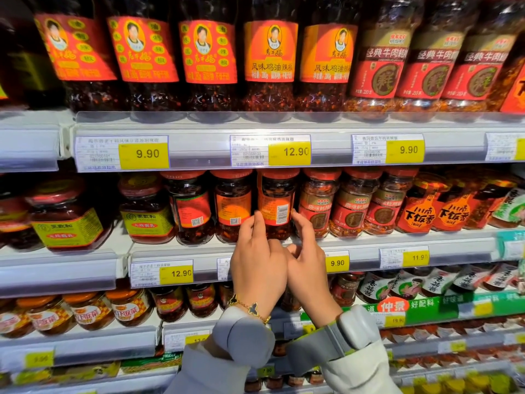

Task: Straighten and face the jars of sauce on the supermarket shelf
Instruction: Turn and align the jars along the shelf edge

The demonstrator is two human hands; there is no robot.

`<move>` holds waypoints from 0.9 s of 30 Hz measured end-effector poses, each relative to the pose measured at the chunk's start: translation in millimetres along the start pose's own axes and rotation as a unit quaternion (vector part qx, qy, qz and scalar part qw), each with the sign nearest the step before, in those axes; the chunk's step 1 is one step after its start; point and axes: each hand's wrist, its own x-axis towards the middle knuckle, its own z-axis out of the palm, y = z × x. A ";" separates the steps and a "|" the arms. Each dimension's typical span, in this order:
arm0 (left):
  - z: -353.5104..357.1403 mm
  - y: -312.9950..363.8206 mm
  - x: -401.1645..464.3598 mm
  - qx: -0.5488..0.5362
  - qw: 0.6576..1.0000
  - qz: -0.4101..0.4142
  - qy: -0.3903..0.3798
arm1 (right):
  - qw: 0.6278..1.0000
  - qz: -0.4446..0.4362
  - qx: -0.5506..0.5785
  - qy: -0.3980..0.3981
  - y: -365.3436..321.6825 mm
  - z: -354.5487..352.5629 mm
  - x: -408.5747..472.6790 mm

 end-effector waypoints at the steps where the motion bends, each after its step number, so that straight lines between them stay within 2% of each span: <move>1: 0.0 -0.1 -0.8 -0.008 1.000 -0.003 0.001 | 1.000 0.000 0.000 -0.005 -1.1 0.5 0.7; 11: 3.2 3.1 -2.9 -0.077 0.996 -0.037 0.000 | 1.000 -0.018 0.015 0.012 -2.4 -5.2 -1.2; 18: 1.3 3.1 -8.3 -0.095 0.994 -0.037 0.033 | 0.998 0.004 0.011 -0.055 -8.3 -1.9 2.9; 25: 0.2 5.3 -2.6 -0.093 0.995 -0.047 -0.006 | 0.999 -0.024 0.034 0.015 -5.3 -2.4 -9.8; 27: 2.4 5.7 -5.9 -0.103 0.994 -0.033 0.016 | 0.999 -0.032 0.032 0.003 -5.9 -4.4 -6.7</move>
